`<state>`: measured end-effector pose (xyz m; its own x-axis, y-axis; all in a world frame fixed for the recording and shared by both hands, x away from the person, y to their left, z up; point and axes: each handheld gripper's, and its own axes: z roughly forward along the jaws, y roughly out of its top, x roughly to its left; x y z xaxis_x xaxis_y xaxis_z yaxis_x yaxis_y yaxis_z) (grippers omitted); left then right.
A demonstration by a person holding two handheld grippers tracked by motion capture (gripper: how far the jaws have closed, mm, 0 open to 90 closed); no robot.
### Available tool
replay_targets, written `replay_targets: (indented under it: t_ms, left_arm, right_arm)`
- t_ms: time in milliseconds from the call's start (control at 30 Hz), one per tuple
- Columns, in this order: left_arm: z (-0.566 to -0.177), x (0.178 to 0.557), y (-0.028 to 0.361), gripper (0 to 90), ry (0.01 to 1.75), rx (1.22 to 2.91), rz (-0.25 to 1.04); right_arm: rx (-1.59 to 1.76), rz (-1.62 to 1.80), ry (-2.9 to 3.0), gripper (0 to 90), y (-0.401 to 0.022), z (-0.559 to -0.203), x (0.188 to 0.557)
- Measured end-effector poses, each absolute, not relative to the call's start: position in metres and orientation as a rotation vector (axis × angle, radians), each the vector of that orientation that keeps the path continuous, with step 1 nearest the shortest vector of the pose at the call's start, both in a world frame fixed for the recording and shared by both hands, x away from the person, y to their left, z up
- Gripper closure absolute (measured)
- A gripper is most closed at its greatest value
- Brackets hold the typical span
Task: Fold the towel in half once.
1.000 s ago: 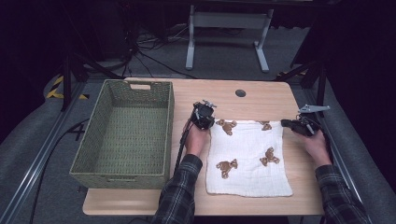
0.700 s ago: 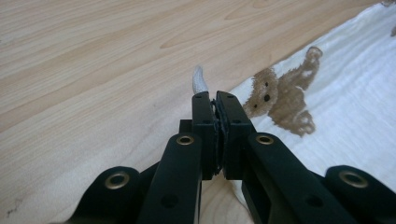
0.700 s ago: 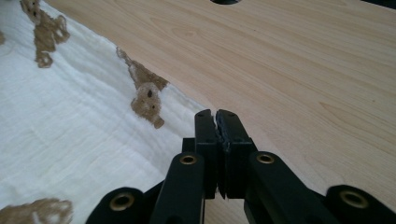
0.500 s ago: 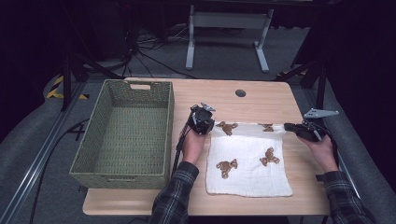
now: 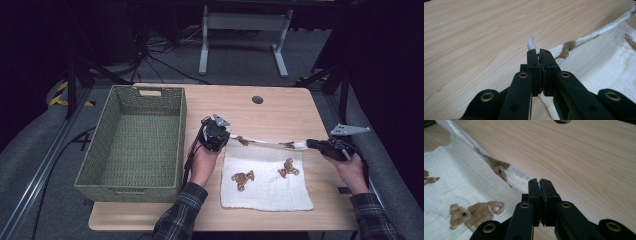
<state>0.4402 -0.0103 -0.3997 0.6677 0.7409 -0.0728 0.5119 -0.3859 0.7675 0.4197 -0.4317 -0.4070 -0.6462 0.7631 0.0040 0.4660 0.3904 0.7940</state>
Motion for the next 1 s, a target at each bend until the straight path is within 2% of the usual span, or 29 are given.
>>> replay_targets:
  t_ms: [433,1000]
  left_arm:
    - [-0.398,0.415,-0.001,87.4,0.956,2.049,0.306]
    - [-0.399,0.379,0.006,87.4,0.947,2.075,0.331]
  right_arm:
    - [1.035,1.153,2.308,87.9,-0.428,-0.403,0.392]
    - [0.994,1.172,2.363,87.9,-0.425,-0.408,0.354]
